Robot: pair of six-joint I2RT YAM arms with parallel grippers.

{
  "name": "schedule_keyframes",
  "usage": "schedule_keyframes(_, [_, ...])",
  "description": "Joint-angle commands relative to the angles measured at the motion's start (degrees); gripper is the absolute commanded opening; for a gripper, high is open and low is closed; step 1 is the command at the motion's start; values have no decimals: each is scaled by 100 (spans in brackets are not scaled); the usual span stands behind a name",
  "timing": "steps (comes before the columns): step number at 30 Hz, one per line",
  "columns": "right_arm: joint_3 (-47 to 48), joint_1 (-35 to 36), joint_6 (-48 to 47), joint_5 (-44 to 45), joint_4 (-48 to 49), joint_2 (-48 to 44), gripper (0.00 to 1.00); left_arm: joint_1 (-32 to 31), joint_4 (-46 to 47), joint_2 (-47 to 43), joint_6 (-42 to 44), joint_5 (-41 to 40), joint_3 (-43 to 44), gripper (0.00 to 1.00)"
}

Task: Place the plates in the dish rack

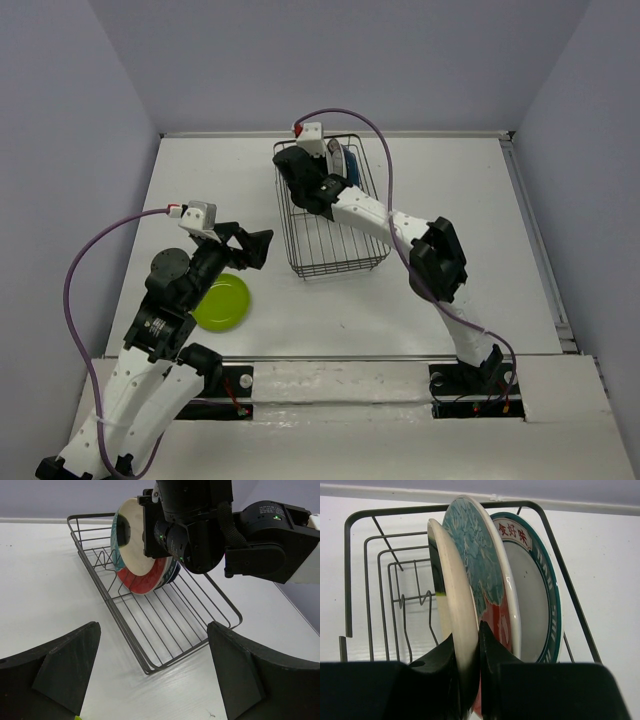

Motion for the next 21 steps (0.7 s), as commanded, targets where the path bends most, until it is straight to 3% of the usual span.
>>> schedule_keyframes(1, [-41, -55, 271, -100, 205, 34, 16, 10, 227, 12, 85, -58, 34, 99])
schedule_keyframes(2, [-41, -55, 279, -126, 205, 34, 21, 10, 227, 12, 86, -50, 35, 99])
schedule_keyframes(3, [-67, -55, 288, -179, 205, -1, 37, 10, 227, 29, 86, -58, 35, 99])
schedule_keyframes(4, [-85, -55, 306, -214, 205, -27, 37, 10, 227, 30, 86, -67, 35, 99])
schedule_keyframes(5, [-111, -55, 315, -258, 205, -80, 52, 10, 227, 38, 86, -67, 35, 99])
schedule_keyframes(7, [-225, -55, 376, -407, 205, -255, 63, 18, 210, 30, 103, -119, 70, 99])
schedule_keyframes(13, [-839, -55, 482, -1285, 248, -1132, 66, 45, 175, -155, 77, -699, 96, 99])
schedule_keyframes(19, [-2202, 208, 253, -3034, 995, -2294, 60, 53, 96, -365, 33, -1297, 254, 99])
schedule_keyframes(21, [-2570, 340, 271, -3533, 1074, -2583, 55, 45, 113, -549, -2, -1507, 377, 99])
